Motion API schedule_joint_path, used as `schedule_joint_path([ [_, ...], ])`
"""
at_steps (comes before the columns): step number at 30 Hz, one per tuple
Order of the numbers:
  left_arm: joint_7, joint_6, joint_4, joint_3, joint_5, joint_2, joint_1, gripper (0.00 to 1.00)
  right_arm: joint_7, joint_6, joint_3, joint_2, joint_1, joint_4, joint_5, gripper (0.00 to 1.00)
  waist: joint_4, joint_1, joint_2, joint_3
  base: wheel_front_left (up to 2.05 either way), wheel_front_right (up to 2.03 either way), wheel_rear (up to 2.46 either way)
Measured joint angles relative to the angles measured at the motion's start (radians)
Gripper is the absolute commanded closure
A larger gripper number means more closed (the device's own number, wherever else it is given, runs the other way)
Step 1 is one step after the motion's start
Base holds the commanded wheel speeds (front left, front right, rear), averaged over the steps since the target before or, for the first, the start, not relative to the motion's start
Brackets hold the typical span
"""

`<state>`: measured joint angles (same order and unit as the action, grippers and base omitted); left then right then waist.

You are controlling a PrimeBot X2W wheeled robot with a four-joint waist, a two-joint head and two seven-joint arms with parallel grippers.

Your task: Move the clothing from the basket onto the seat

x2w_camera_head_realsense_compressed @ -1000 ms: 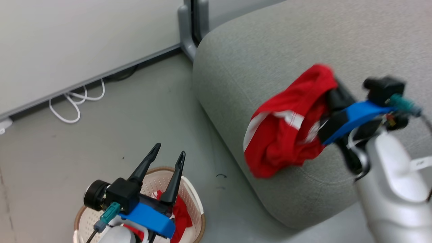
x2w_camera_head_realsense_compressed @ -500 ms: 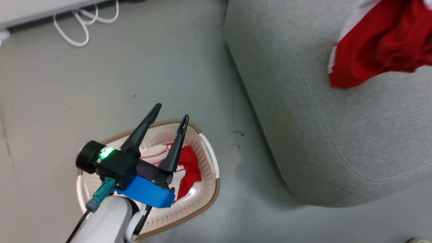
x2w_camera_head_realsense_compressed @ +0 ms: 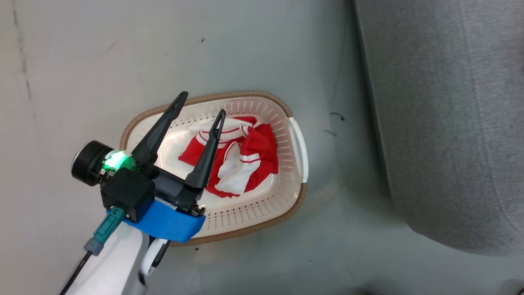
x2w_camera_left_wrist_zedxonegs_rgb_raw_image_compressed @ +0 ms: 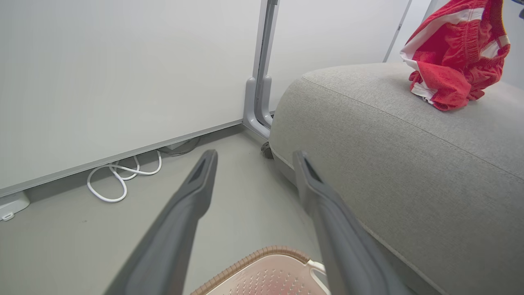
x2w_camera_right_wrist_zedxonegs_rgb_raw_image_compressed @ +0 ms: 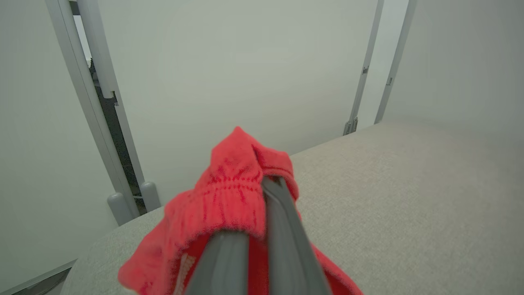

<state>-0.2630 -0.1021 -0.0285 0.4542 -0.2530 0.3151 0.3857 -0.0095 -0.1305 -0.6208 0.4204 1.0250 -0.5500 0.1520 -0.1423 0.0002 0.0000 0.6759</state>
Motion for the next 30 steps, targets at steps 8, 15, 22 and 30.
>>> schedule_joint_path([
  [8, 0.0, 0.001, 0.002, -0.007, 0.007, 0.001, -0.007, 0.0, -0.037, 0.0, -0.021, -0.066, -0.053, -0.161, -0.075, 0.0, 0.023, -0.0001, 0.0, 0.024, 0.0, 0.0, 0.0],
  [15, 0.0, -0.004, -0.03, 0.0, -0.005, -0.027, -0.01, 0.0, -0.08, 0.0, 0.03, -0.079, -0.095, -0.21, -0.071, 0.0, 0.025, -0.0001, 0.0, -0.041, 0.0, 0.0, 0.0],
  [22, 0.0, -0.01, -0.093, -0.029, -0.039, -0.087, -0.055, 0.0, -0.08, 0.0, 0.122, -0.105, -0.239, -0.166, -0.017, 0.0, 0.037, -0.0003, 0.0, -0.174, 0.0, 0.0, 0.0],
  [30, 0.0, -0.011, -0.158, -0.107, -0.054, -0.132, -0.138, 0.0, -0.089, 0.0, 0.193, -0.222, -0.461, 0.009, -0.024, 0.0, 0.05, -0.0005, 0.0, -0.331, 0.0, 0.0, 0.0],
])
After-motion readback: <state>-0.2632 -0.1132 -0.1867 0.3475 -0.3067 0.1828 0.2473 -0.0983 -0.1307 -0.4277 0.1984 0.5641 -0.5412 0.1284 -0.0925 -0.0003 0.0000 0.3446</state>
